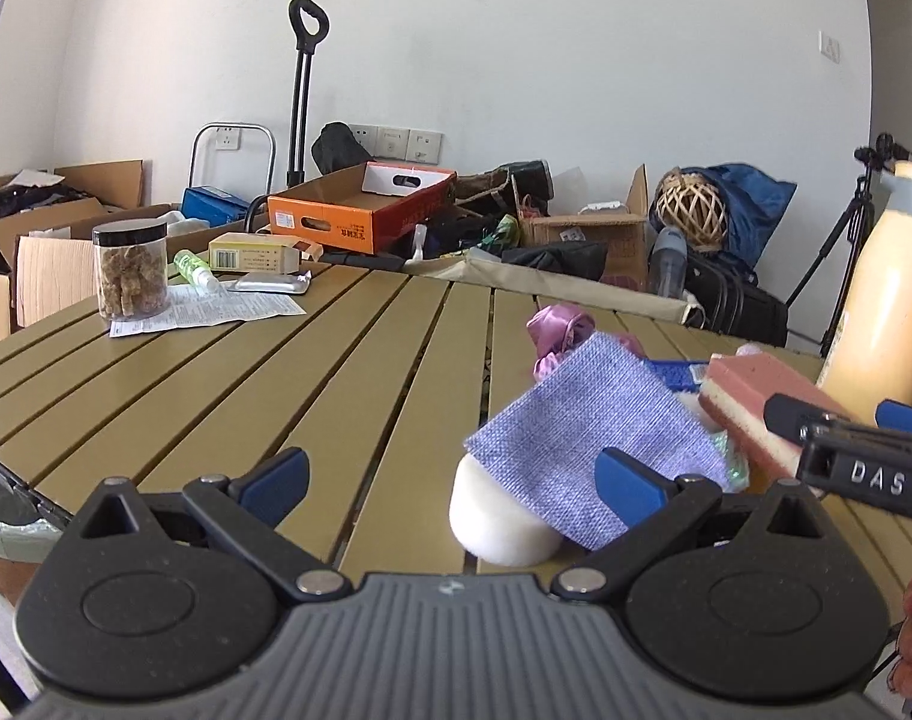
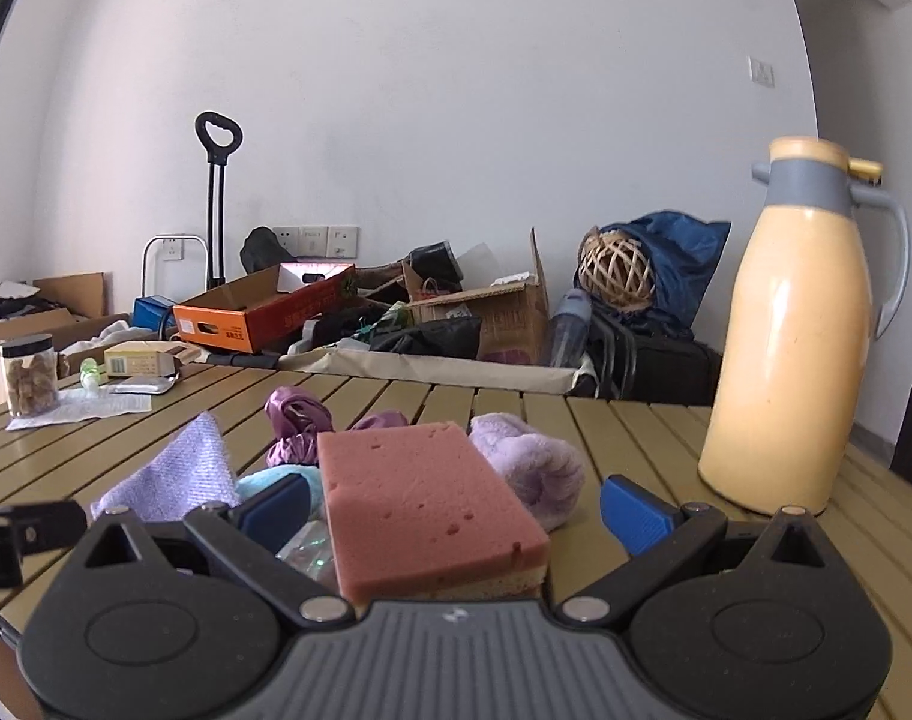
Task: Collect trash
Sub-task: 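Grasp the pink sponge with the right tool while the left tool grasps the lavender pouch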
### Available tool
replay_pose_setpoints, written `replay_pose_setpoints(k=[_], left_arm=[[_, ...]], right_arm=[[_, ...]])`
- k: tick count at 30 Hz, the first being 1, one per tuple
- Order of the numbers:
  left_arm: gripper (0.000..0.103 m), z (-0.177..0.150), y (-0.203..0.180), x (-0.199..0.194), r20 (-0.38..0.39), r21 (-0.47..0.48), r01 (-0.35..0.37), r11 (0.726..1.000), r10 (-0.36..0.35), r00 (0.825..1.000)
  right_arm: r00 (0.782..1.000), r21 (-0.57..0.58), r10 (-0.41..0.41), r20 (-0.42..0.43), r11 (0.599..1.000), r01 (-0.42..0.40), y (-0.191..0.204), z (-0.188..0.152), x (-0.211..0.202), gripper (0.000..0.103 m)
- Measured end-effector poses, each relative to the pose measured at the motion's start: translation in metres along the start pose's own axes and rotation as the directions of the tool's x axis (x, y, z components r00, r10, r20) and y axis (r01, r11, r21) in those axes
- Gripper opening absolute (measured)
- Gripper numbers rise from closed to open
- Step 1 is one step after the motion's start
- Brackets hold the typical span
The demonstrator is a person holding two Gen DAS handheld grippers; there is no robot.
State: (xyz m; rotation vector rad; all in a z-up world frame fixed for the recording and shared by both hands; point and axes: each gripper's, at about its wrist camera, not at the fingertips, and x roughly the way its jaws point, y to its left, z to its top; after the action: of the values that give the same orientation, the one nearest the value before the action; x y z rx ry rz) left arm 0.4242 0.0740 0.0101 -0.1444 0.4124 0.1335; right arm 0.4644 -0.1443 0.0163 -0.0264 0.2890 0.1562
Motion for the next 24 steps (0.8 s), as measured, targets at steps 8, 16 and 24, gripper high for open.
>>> replay_pose_setpoints(k=[8, 16, 24], left_arm=[[0.103, -0.001, -0.001, 0.003, -0.020, 0.004, 0.016, 1.000, -0.016, 1.000], [0.103, 0.001, -0.011, 0.005, -0.026, 0.006, 0.014, 1.000, -0.014, 1.000], [0.103, 0.004, -0.026, 0.010, -0.030, -0.015, 0.021, 1.000, -0.022, 0.999]], right_arm=[[1.000, -0.049, -0.020, -0.022, 0.999, 0.018, 0.015, -0.007, 0.013, 0.086], [1.000, -0.081, -0.016, 0.006, 0.997, 0.017, 0.019, -0.008, 0.003, 0.077], [0.996, -0.039, -0.021, 0.088, 0.999, 0.025, 0.004, -0.002, -0.021, 0.075]])
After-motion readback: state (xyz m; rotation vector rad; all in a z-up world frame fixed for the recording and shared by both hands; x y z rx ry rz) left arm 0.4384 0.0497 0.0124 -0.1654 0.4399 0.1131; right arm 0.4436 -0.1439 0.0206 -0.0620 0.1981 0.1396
